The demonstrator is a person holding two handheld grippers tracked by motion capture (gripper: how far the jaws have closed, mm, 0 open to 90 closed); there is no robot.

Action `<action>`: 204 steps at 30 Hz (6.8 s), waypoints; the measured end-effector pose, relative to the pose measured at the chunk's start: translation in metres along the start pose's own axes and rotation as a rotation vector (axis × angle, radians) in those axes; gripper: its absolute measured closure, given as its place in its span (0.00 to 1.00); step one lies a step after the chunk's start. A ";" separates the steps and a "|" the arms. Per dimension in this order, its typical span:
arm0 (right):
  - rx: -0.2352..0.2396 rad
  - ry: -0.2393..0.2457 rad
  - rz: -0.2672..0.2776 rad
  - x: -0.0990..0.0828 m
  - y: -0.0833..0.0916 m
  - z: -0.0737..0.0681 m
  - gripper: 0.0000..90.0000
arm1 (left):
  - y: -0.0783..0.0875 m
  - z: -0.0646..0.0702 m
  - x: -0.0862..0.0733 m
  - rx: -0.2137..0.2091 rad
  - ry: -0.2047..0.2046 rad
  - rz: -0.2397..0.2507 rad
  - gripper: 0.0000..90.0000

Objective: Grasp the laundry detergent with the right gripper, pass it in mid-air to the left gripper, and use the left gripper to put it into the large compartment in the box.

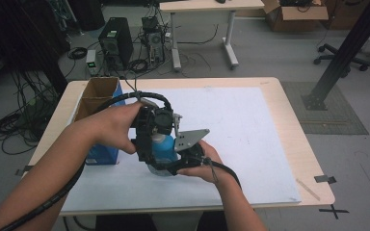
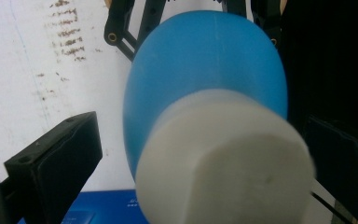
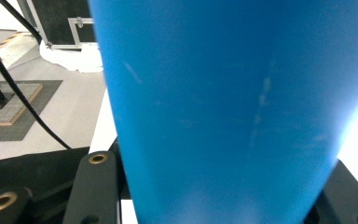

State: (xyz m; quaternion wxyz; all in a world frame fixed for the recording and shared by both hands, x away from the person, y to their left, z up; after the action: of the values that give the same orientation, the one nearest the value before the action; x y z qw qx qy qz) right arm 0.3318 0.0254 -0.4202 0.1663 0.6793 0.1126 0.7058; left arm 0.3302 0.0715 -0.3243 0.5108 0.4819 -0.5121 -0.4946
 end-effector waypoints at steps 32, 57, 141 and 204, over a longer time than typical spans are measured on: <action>0.002 0.002 -0.003 0.004 -0.002 -0.002 0.51 | -0.003 0.000 0.003 0.058 -0.022 -0.001 0.15; 0.001 -0.001 -0.008 0.005 -0.004 -0.003 0.51 | -0.005 0.002 0.000 0.034 -0.008 -0.008 0.37; -0.081 -0.039 0.045 0.007 0.051 0.005 0.00 | 0.016 -0.001 0.001 0.073 0.099 -0.104 0.43; -0.276 -0.020 -0.585 0.000 0.218 0.084 0.03 | 0.090 -0.046 -0.069 0.032 0.737 -0.039 0.42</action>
State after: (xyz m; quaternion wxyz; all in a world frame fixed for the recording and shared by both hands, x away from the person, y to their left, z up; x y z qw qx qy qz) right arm 0.3976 -0.1802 -0.3321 0.4539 0.5961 0.2046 0.6299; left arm 0.3779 0.1436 -0.2386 0.6438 0.6453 -0.2920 -0.2895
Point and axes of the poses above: each handheld gripper's, and its own axes: y roughly backward along the jaws, x roughly out of its top, z roughly to its right, the point moved 8 cm from there along -y, roughly forward along the jaws, and after that the axes turned 2 degrees about y, right-handed, at the moved point
